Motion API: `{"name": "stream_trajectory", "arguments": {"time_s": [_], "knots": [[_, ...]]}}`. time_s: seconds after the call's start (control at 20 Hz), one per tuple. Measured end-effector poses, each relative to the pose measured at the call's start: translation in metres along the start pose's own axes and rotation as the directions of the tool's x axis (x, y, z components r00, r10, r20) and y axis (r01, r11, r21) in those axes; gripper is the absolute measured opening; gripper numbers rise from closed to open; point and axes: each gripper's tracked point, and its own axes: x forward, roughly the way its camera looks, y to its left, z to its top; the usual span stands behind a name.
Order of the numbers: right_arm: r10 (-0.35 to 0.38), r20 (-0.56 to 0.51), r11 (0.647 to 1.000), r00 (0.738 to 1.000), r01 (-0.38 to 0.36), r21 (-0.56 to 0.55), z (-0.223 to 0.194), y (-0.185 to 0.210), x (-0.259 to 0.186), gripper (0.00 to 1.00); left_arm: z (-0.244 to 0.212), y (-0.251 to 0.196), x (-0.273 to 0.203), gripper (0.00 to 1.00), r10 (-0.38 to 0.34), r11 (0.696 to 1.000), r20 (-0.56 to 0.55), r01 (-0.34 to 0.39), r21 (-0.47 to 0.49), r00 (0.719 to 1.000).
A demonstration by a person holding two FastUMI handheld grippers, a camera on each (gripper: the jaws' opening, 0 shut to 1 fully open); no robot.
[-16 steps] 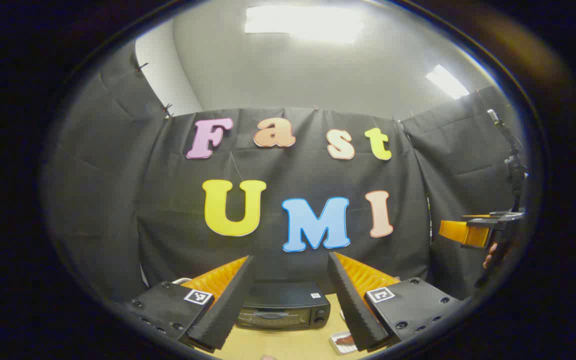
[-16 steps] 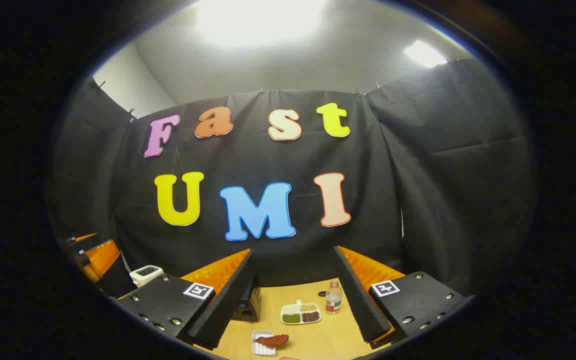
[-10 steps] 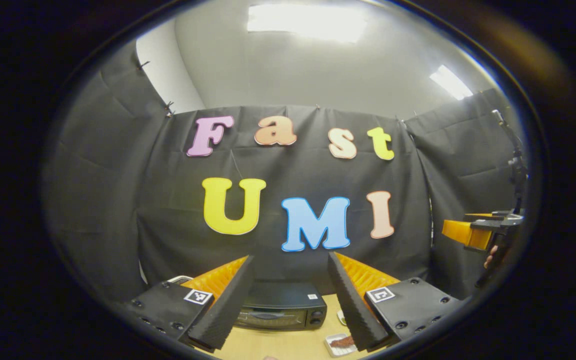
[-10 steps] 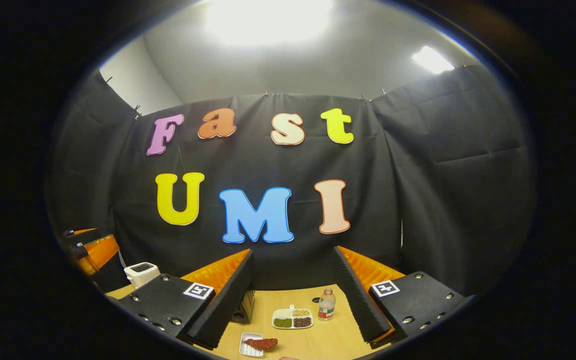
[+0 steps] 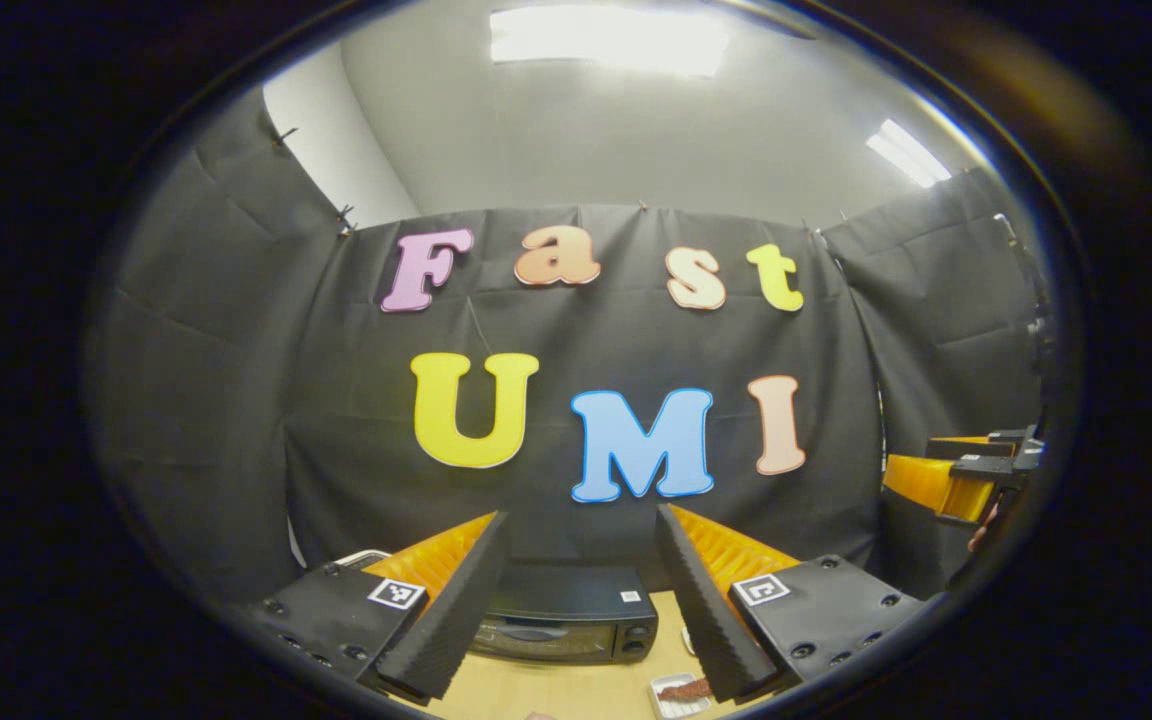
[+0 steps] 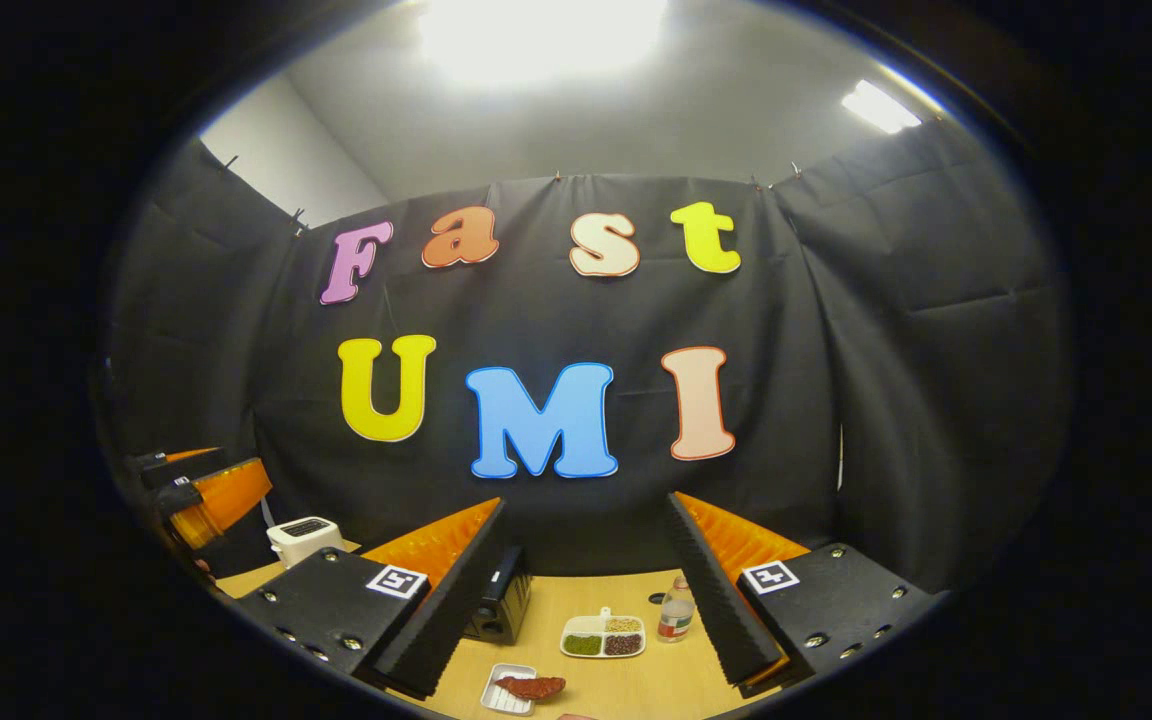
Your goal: Open the electric oven with the left hand, put the food in, and close the electric oven.
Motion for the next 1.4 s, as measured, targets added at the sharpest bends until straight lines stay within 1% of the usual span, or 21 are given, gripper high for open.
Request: {"name": "stream_trajectory", "arguments": {"time_s": [0.1,0.2,0.3,0.45,0.55,0.65,0.7,0.8,0.85,0.9,0.95,1.05,1.15,1.3,1.4], "knots": [[0.004,-0.008,1.000,1.000,-0.004,0.026,-0.005,-0.002,0.004,0.99,-0.011,0.004,0.003,0.98,0.013,1.000,-0.011,-0.013,0.001,1.000],[-0.017,-0.026,0.999,1.000,0.017,0.027,-0.013,-0.004,0.009,0.99,-0.029,0.012,0.009,0.97,0.018,1.000,-0.049,-0.018,0.006,0.999],[-0.045,-0.029,0.999,0.999,0.045,0.024,-0.014,-0.001,0.012,0.99,-0.045,0.015,0.020,0.98,-0.010,1.000,-0.069,0.010,-0.004,0.998],[-0.104,-0.055,0.994,0.993,0.105,0.033,-0.019,0.003,0.017,0.99,-0.083,0.029,0.045,0.98,-0.055,0.998,-0.129,0.055,-0.006,0.990],[-0.159,-0.053,0.986,0.986,0.161,0.050,-0.019,0.001,0.020,0.99,-0.118,0.046,0.063,0.98,-0.052,0.999,-0.184,0.049,-0.016,0.982],[-0.207,-0.051,0.976,0.977,0.210,0.051,-0.021,-0.002,0.023,0.99,-0.156,0.056,0.080,0.99,-0.075,0.996,-0.243,0.064,-0.056,0.967],[-0.226,-0.051,0.972,0.973,0.229,0.050,-0.021,-0.004,0.025,0.99,-0.172,0.061,0.089,0.99,-0.080,0.996,-0.269,0.069,-0.050,0.960],[-0.234,-0.060,0.970,0.970,0.237,0.050,-0.024,0.000,0.029,0.99,-0.204,0.065,0.105,0.98,-0.091,0.996,-0.319,0.081,-0.045,0.943],[-0.233,-0.064,0.971,0.970,0.236,0.042,-0.027,0.000,0.033,0.99,-0.218,0.063,0.116,0.94,-0.103,0.994,-0.337,0.087,-0.061,0.936],[-0.230,-0.066,0.972,0.971,0.232,0.031,-0.028,0.001,0.038,0.99,-0.231,0.061,0.127,0.98,-0.111,0.993,-0.353,0.091,-0.071,0.929],[-0.226,-0.071,0.973,0.971,0.228,0.020,-0.030,0.001,0.042,0.99,-0.246,0.061,0.138,0.96,-0.107,0.994,-0.376,0.087,-0.071,0.921],[-0.228,-0.079,0.973,0.970,0.229,0.007,-0.031,-0.003,0.048,0.99,-0.276,0.060,0.155,0.98,-0.100,0.995,-0.426,0.084,-0.056,0.899],[-0.224,-0.075,0.974,0.972,0.225,-0.004,-0.032,-0.007,0.056,0.99,-0.296,0.061,0.173,0.99,-0.093,0.995,-0.451,0.072,-0.063,0.888],[-0.233,-0.087,0.973,0.969,0.233,-0.007,-0.035,-0.015,0.065,0.99,-0.327,0.068,0.186,0.99,-0.067,0.997,-0.508,0.041,-0.063,0.859],[-0.240,-0.092,0.971,0.966,0.240,-0.010,-0.037,-0.021,0.069,0.99,-0.341,0.074,0.196,0.95,-0.046,0.999,-0.524,0.032,-0.037,0.850]]}}
